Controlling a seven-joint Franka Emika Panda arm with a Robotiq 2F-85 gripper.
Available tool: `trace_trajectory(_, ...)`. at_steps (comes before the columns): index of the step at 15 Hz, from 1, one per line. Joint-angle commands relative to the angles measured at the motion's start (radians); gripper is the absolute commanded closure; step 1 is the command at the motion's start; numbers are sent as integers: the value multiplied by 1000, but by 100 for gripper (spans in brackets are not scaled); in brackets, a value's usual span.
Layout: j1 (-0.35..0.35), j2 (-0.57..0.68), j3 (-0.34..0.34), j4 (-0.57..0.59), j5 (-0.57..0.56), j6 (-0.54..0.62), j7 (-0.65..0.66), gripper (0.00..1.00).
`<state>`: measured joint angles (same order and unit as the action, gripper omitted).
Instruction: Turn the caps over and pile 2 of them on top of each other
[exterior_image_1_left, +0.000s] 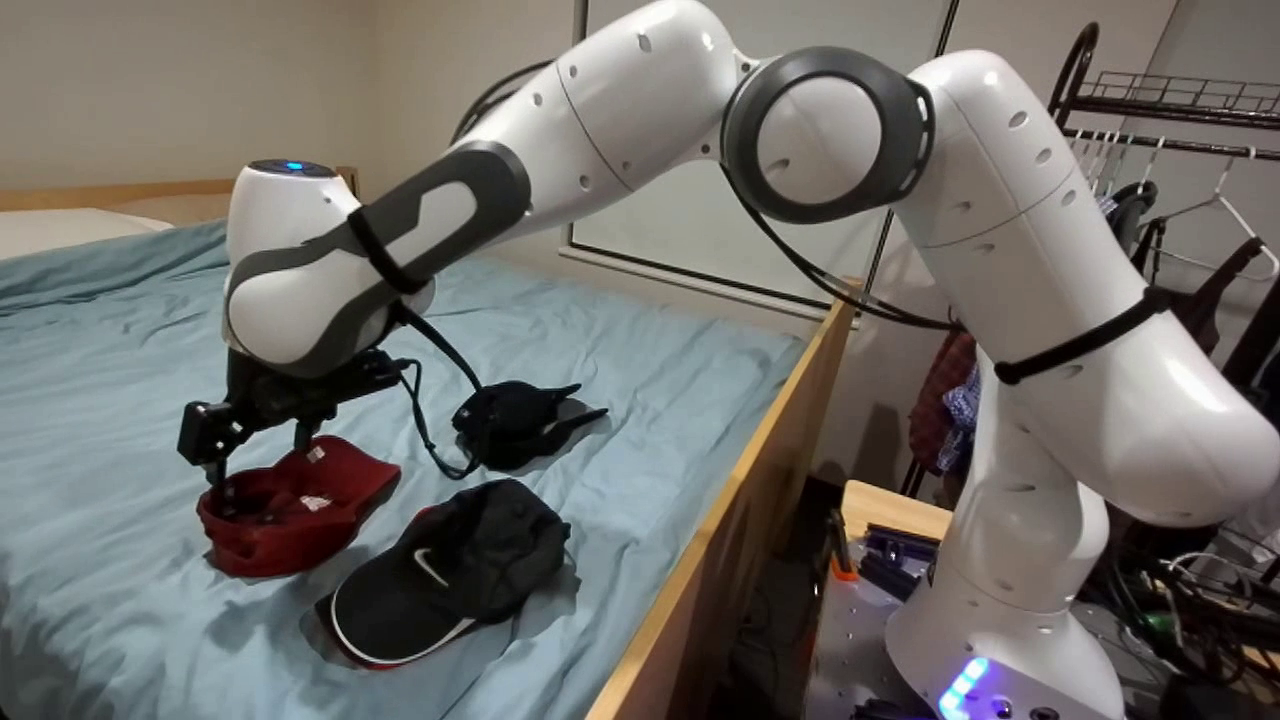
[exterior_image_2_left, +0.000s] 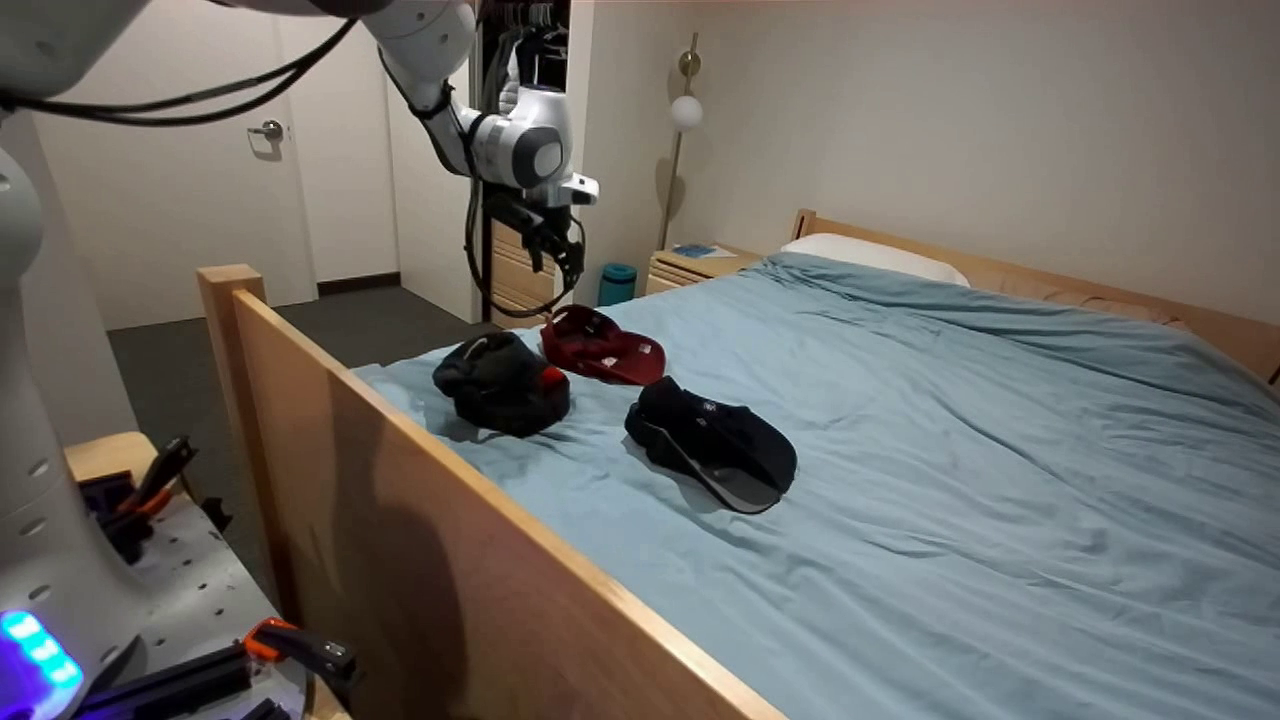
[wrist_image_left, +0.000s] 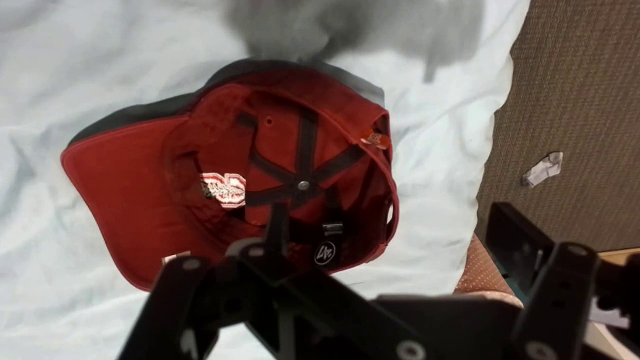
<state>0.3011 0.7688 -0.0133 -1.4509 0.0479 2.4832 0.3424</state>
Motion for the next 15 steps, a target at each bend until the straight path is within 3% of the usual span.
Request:
trace_trajectory(1,-8,0,11,4,-12,-4,7,0)
trace_trajectory(6,-40,107,36,141,10,-101,-25,0)
trace_trajectory(10,-79,259,76,349,20,-201,-103,0)
trace_trajectory(12,-109,337,123,454,33,-226,-205,0)
trace_trajectory(15,-113,437,142,598,28,-255,-261,0)
